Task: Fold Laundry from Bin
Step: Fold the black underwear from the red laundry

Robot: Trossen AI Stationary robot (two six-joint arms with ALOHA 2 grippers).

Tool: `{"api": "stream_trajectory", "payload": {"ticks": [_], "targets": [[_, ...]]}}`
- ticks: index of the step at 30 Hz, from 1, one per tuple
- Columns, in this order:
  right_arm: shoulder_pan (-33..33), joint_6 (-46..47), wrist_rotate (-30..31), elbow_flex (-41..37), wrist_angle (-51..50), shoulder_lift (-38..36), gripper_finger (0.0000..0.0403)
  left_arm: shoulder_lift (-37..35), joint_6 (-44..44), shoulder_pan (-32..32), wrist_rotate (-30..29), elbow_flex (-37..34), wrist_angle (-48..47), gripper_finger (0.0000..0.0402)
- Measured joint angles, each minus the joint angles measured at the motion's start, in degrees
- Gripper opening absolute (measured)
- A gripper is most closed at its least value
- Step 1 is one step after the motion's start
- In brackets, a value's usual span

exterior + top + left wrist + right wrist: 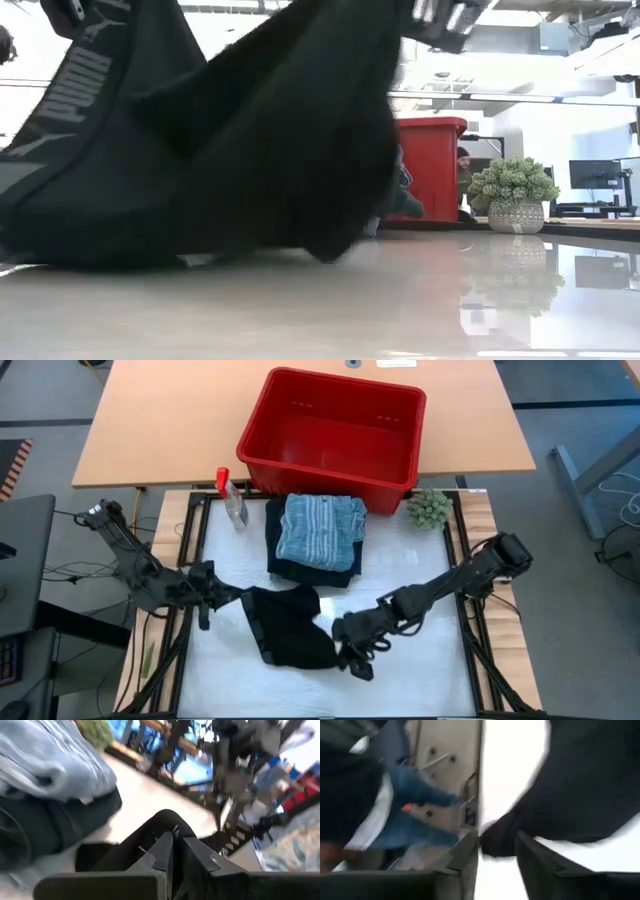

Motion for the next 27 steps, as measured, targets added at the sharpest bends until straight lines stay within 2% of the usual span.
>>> {"api": "stream_trajectory", "payload": {"ticks": [4,8,13,21,24,27], "targets": [[-0.7,0.2,-3.9,1.8,-0.7,0.0,0.0216,5.2,-1.7,0.0,6.1,0.0,-0.3,0.0036],[-3.3,-3.2,-3.0,5.0,-0.7,0.0,0.0248,12.2,-1.8,0.0,14.4,0.0,2.6,0.0042],[-6.2,-14.7,6.3,5.8,1.7,1.1,0.0246,22.3,-1.5,0.0,23.0,0.0,7.7,0.0043],[-12.8,-25.6,5.8,5.7,6.1,12.8,0.0242,34.0,-3.5,-0.1,30.1,0.0,21.2,0.0043],[-15.9,-26.1,5.8,6.7,6.5,17.0,0.0242,36.9,-6.6,-0.6,33.7,0.0,23.9,0.0043],[-18.9,-24.7,6.9,8.9,3.5,19.8,0.0242,39.0,-10.1,-1.8,34.3,0.0,25.1,0.0043]]}}
